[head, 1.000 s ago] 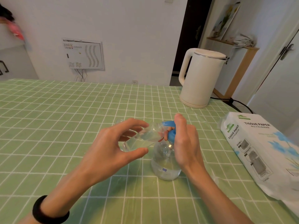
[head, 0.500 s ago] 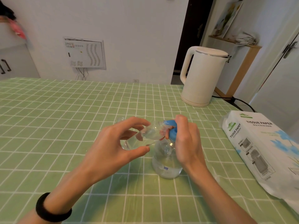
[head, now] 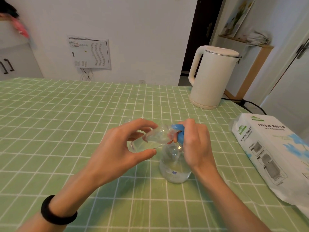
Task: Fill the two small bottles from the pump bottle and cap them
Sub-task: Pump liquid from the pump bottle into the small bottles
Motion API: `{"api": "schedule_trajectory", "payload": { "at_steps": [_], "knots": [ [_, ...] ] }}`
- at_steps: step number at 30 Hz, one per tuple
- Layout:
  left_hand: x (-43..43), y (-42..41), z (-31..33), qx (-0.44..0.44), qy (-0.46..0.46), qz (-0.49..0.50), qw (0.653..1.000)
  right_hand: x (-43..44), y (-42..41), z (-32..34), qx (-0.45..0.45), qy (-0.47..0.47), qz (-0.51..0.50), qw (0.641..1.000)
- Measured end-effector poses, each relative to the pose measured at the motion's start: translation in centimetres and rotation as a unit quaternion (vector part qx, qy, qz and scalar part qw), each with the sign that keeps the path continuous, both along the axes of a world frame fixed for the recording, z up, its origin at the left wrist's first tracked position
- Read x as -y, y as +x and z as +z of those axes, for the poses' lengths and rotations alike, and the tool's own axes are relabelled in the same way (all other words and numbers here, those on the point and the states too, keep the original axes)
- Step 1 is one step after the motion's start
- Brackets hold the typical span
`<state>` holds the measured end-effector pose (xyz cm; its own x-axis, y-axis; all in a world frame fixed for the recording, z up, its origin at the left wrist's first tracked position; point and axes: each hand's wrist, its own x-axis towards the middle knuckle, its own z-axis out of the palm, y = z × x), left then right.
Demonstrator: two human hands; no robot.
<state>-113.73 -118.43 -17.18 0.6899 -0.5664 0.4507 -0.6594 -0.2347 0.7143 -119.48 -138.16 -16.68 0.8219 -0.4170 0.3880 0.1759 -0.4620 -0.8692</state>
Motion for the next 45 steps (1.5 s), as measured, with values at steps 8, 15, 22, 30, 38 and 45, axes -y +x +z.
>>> {"api": "schedule_trajectory", "payload": {
  "at_steps": [8,15,22,30,38,45],
  "knots": [
    [0.19,0.05,0.00,-0.013,-0.019,-0.005,1.000,0.12,-0.08,-0.71,-0.013,0.025,-0.005,1.000],
    [0.12,0.08,0.00,-0.008,-0.013,-0.003,1.000,0.07,0.06,-0.23,0.012,0.029,0.014,0.999],
    [0.11,-0.04,0.02,-0.005,-0.006,0.003,1.000,0.12,-0.07,-0.61,0.016,0.020,0.007,1.000],
    [0.09,-0.05,0.13,-0.010,-0.014,0.000,1.000,0.01,-0.11,-0.62,0.009,0.031,0.004,0.999],
    [0.02,-0.06,0.09,-0.002,0.000,0.005,1.000,0.03,-0.06,-0.53,0.038,0.019,0.008,0.999],
    [0.22,-0.11,0.07,-0.014,-0.014,-0.002,1.000,0.04,-0.06,-0.91,0.013,0.029,0.009,0.999]
  ]
}}
